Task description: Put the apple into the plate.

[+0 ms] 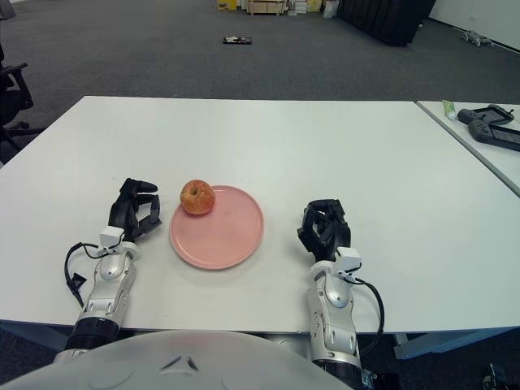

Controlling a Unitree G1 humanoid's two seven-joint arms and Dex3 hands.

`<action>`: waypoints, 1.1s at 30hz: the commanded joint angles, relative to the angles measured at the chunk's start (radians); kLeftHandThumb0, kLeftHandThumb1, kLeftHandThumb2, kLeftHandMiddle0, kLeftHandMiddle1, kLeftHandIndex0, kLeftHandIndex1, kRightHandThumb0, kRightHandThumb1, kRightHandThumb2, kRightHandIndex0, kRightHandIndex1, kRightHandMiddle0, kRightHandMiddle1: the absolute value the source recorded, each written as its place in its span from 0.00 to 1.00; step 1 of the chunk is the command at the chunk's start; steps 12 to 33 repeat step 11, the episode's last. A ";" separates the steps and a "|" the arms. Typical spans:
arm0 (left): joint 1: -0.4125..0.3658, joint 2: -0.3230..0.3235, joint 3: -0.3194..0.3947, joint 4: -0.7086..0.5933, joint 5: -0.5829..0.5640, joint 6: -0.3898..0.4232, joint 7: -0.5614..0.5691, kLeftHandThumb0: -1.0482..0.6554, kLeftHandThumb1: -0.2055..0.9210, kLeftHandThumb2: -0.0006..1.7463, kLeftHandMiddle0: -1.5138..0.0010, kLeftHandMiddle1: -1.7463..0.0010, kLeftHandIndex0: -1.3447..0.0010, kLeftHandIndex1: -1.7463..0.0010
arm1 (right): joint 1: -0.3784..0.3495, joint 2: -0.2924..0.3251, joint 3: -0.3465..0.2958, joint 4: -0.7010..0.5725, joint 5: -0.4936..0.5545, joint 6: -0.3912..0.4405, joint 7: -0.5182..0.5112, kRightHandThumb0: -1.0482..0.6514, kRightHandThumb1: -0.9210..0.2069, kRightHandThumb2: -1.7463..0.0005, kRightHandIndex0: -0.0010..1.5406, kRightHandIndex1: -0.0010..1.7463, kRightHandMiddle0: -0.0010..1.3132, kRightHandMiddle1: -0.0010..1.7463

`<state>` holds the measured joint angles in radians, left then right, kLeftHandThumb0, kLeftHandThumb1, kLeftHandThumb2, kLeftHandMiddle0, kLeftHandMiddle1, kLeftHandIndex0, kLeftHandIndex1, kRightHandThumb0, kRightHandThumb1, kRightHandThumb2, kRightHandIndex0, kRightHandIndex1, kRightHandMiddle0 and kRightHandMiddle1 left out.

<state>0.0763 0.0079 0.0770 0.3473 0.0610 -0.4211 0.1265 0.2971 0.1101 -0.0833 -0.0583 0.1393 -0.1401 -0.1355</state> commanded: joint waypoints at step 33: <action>0.015 0.007 0.008 -0.007 -0.009 0.019 -0.002 0.38 0.74 0.54 0.58 0.09 0.72 0.00 | -0.018 0.018 0.008 0.000 -0.003 -0.006 0.002 0.39 0.21 0.51 0.35 0.78 0.26 1.00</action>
